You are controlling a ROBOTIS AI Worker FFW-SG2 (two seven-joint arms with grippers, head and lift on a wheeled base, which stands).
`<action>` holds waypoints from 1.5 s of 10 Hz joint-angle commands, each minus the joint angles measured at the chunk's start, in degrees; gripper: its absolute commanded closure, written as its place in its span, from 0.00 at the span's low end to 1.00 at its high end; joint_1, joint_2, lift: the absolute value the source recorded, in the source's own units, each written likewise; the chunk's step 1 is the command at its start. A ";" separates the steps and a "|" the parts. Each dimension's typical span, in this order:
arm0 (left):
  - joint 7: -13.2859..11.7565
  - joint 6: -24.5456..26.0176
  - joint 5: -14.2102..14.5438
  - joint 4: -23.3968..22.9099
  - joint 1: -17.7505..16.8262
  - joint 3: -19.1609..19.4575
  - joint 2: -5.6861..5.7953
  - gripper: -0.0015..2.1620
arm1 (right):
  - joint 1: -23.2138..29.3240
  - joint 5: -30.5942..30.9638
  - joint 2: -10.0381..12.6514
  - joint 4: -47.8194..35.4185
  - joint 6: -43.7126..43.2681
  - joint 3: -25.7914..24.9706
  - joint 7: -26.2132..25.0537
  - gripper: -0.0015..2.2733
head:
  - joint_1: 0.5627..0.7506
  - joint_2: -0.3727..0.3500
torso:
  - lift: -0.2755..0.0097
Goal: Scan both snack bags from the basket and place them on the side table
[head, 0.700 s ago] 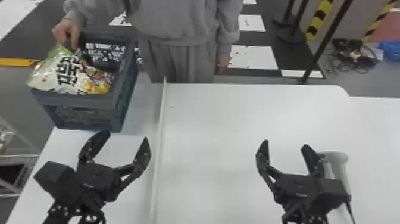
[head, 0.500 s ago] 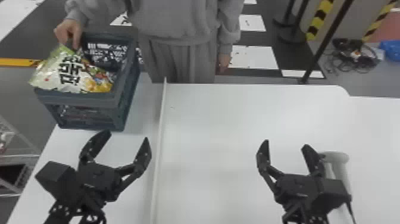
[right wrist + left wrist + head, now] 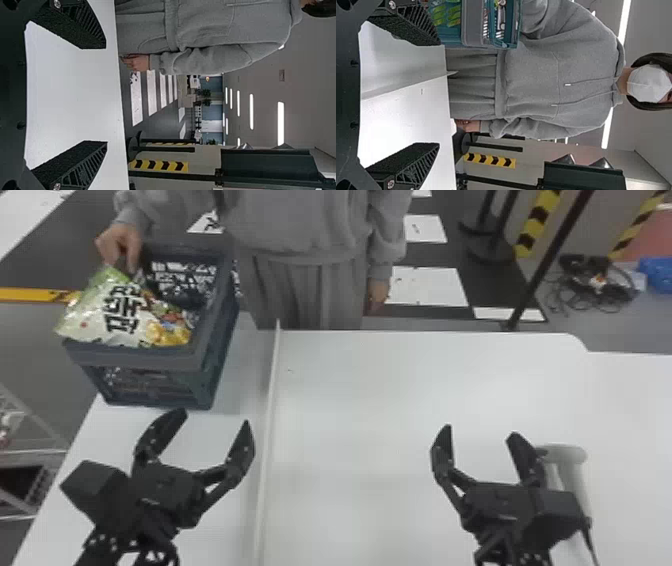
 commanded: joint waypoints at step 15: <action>5.54 0.45 5.96 -3.08 0.27 2.44 0.62 0.04 | 0.01 0.00 0.05 -0.18 0.00 0.55 0.00 0.03 | 0.70 0.54 | 0.70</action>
